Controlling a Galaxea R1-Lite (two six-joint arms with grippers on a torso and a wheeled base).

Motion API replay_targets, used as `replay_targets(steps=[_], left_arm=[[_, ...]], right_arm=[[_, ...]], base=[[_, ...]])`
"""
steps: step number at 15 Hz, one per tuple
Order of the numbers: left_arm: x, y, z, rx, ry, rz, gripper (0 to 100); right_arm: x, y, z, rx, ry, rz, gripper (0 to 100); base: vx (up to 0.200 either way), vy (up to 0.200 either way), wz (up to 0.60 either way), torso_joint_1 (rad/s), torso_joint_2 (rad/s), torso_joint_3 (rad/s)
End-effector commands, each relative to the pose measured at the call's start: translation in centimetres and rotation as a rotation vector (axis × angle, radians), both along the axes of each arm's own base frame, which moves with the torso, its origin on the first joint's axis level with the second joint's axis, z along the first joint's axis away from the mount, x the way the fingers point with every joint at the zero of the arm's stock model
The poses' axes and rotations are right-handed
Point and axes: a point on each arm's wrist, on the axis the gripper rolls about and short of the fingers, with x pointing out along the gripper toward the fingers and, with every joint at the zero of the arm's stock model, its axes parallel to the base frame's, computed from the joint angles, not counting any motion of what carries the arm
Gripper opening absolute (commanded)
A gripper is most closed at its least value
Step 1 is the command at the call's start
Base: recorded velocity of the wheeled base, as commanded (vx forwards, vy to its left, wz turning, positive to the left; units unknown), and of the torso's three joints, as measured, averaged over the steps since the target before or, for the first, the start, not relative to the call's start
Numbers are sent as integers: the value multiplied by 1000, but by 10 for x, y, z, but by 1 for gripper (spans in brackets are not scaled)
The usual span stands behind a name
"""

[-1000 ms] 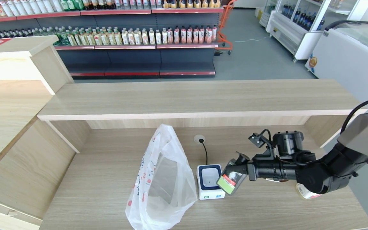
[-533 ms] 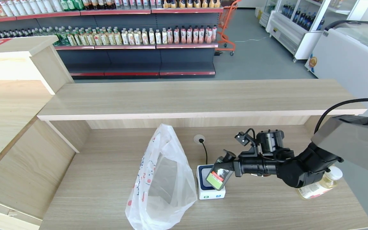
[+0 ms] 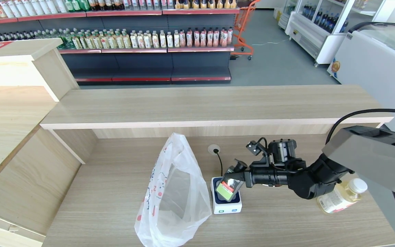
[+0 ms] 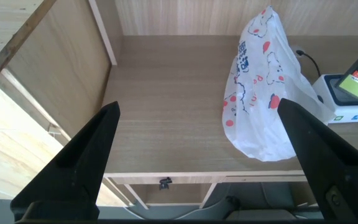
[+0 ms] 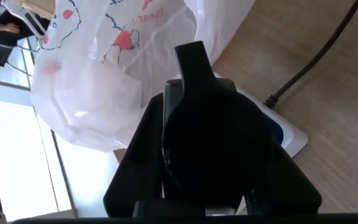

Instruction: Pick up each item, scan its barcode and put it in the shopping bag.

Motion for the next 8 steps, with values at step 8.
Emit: replay_targets(steps=[8], left_arm=[[0, 0, 0, 0, -1, 0, 100]], right_arm=[[-43, -78, 103, 157, -26, -155, 0]], base=[[0, 0, 0, 0, 0, 0]])
